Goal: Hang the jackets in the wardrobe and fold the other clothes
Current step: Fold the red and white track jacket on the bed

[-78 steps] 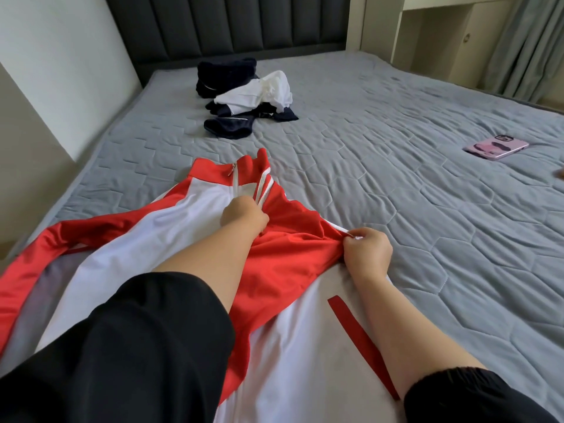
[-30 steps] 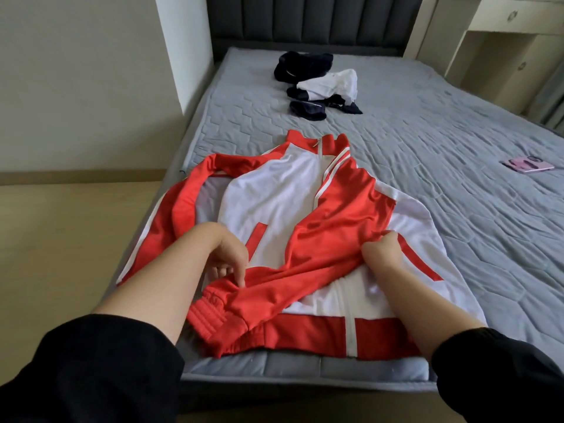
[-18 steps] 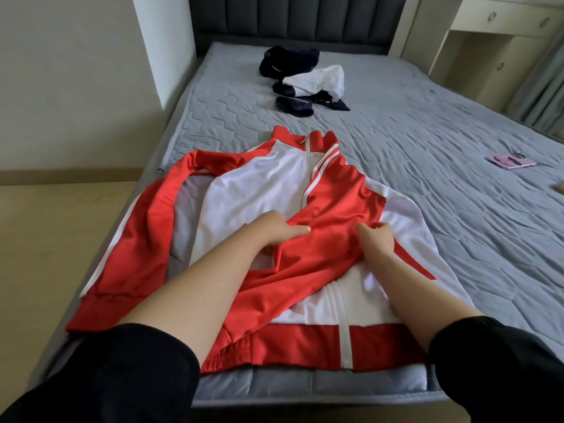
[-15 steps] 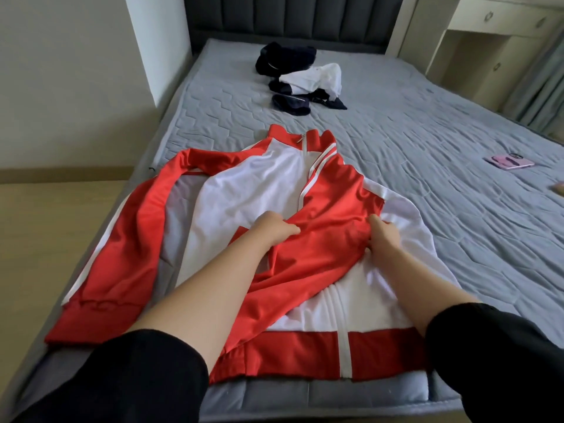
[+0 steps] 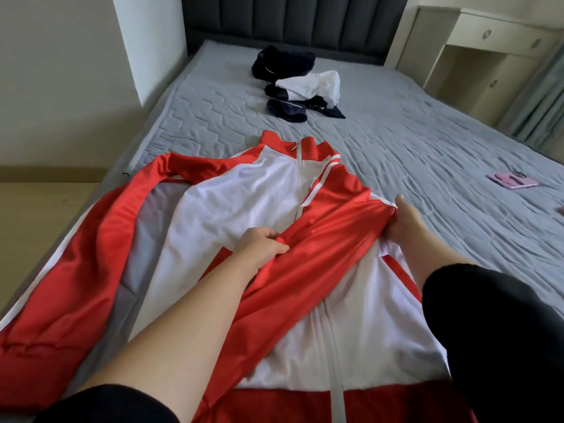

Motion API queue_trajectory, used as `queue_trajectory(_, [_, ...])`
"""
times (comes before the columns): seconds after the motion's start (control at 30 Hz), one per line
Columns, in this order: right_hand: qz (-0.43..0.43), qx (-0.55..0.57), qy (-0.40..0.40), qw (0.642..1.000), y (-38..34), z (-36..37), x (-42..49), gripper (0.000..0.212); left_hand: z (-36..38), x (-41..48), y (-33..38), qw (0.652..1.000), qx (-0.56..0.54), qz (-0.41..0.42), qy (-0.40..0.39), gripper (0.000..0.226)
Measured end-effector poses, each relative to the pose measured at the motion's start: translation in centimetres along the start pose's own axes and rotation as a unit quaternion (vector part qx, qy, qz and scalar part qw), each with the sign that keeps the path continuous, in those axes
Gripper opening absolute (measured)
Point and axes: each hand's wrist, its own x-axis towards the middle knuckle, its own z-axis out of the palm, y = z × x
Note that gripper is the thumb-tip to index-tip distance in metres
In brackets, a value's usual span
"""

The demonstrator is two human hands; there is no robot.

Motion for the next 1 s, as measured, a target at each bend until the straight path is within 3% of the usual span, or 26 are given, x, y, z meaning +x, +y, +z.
queue_trajectory(0.07, [-0.016, -0.041, 0.008, 0.999, 0.4, 0.0, -0.3, 0.05, 0.0, -0.1, 0.0, 0.999, 0.045, 0.026, 0.002, 0.015])
queue_trajectory(0.13, [-0.057, -0.18, 0.122, 0.974, 1.1, 0.0, -1.1, 0.042, -0.4, -0.4, 0.2, 0.995, 0.084, 0.045, -0.023, 0.015])
queue_trajectory(0.2, [-0.129, -0.33, 0.243, 0.903, 1.9, 0.2, -1.9, 0.049, -1.0, -0.7, 0.4, 0.991, 0.108, 0.047, -0.061, 0.011])
queue_trajectory(0.27, [-0.254, -0.45, 0.268, 0.813, 2.7, 1.6, -3.5, 0.063, -1.8, -1.1, 0.7, 0.988, 0.113, 0.037, -0.1, 0.012])
queue_trajectory(0.37, [-0.393, -0.601, 0.096, 0.69, 5.6, 4.5, -6.5, 0.065, -2.5, -2.1, 1.1, 0.982, 0.098, 0.011, -0.159, 0.017])
queue_trajectory(0.43, [-0.356, -0.674, -0.015, 0.647, 8.0, 5.6, -8.3, 0.058, -3.2, -2.8, 1.4, 0.974, 0.121, -0.009, -0.189, 0.015])
queue_trajectory(0.5, [-0.301, -0.724, -0.061, 0.617, 9.8, 5.2, -9.1, 0.061, -4.2, -3.4, 1.3, 0.958, 0.188, -0.028, -0.217, 0.006])
queue_trajectory(0.57, [-0.298, -0.737, -0.056, 0.605, 10.6, 4.2, -9.4, 0.062, -5.4, -4.0, 0.9, 0.935, 0.228, -0.057, -0.266, 0.013])
queue_trajectory(0.7, [-0.317, -0.721, -0.035, 0.616, 10.6, 3.6, -10.5, 0.061, -7.3, -5.4, 0.2, 0.901, 0.175, -0.131, -0.376, 0.024])
queue_trajectory(0.87, [-0.29, -0.731, -0.072, 0.613, 10.3, 3.8, -12.7, 0.063, -9.0, -7.2, -0.5, 0.884, 0.211, -0.131, -0.395, 0.007])
queue_trajectory(0.93, [-0.266, -0.736, -0.087, 0.616, 10.4, 4.1, -13.8, 0.064, -10.1, -7.8, -1.0, 0.882, 0.205, -0.116, -0.409, 0.024])
queue_trajectory(1.0, [-0.25, -0.742, -0.096, 0.614, 10.4, 4.4, -14.8, 0.065, -11.0, -8.0, -1.2, 0.903, 0.154, -0.084, -0.392, 0.045])
